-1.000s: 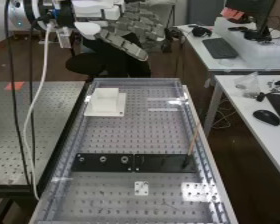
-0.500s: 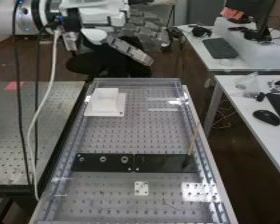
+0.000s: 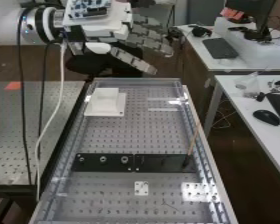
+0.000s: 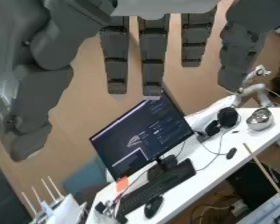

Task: Grab the chopstick and place it in the clear container

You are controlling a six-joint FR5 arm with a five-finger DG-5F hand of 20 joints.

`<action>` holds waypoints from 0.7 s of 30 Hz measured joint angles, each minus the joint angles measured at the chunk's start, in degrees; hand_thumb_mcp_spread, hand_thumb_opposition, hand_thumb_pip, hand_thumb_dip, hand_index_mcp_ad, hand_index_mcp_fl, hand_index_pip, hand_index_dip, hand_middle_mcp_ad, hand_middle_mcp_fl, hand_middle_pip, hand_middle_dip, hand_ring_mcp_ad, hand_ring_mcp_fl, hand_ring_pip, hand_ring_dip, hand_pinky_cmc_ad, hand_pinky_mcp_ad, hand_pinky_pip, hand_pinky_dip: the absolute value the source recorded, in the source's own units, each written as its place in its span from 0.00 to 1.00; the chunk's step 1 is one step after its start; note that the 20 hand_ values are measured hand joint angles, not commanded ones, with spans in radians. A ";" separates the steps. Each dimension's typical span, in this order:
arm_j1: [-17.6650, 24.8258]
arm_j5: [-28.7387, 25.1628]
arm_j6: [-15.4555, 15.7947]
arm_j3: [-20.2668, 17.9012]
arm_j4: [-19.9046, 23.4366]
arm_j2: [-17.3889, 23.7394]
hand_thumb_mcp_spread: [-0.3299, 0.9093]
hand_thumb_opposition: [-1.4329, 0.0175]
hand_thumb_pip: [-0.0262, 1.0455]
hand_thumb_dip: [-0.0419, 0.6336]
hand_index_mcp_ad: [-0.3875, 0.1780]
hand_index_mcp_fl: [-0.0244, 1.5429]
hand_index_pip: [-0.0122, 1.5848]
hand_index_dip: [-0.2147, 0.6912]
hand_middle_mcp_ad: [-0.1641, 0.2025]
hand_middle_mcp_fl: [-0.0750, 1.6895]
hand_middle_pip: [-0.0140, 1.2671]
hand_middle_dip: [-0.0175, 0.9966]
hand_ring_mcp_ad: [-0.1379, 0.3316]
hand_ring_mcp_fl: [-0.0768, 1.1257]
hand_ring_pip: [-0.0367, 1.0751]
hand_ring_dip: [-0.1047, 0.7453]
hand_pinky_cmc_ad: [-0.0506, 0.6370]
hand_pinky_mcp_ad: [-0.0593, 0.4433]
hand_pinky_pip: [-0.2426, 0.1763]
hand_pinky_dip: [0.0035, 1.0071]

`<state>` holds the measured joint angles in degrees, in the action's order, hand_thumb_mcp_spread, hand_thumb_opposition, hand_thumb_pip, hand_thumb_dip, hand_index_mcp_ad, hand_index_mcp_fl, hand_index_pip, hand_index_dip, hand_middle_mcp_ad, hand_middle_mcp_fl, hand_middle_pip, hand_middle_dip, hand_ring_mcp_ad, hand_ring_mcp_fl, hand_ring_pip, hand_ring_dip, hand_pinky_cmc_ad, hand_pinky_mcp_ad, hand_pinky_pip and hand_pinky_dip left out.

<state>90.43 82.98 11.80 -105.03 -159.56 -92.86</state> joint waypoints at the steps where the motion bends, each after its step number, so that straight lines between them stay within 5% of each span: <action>1: -0.03 -0.81 -1.08 -0.20 0.65 -0.18 0.55 0.49 0.32 0.28 0.53 0.30 0.04 0.69 0.65 0.27 0.11 0.30 0.72 0.10 0.14 0.21 0.88 0.99 0.55 0.12; 13: -0.93 -6.15 -12.06 0.07 4.56 -3.90 0.55 0.45 0.43 0.42 0.53 0.33 0.04 0.86 0.66 0.35 0.12 0.45 0.72 0.12 0.14 0.25 0.88 0.96 0.51 0.12; 21: -4.21 -3.82 -19.74 1.07 5.27 -7.12 0.57 0.42 0.47 0.50 0.53 0.35 0.04 0.93 0.65 0.36 0.11 0.57 0.72 0.15 0.14 0.30 0.87 0.93 0.50 0.12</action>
<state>86.22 79.16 -7.94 -103.96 -154.29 -99.98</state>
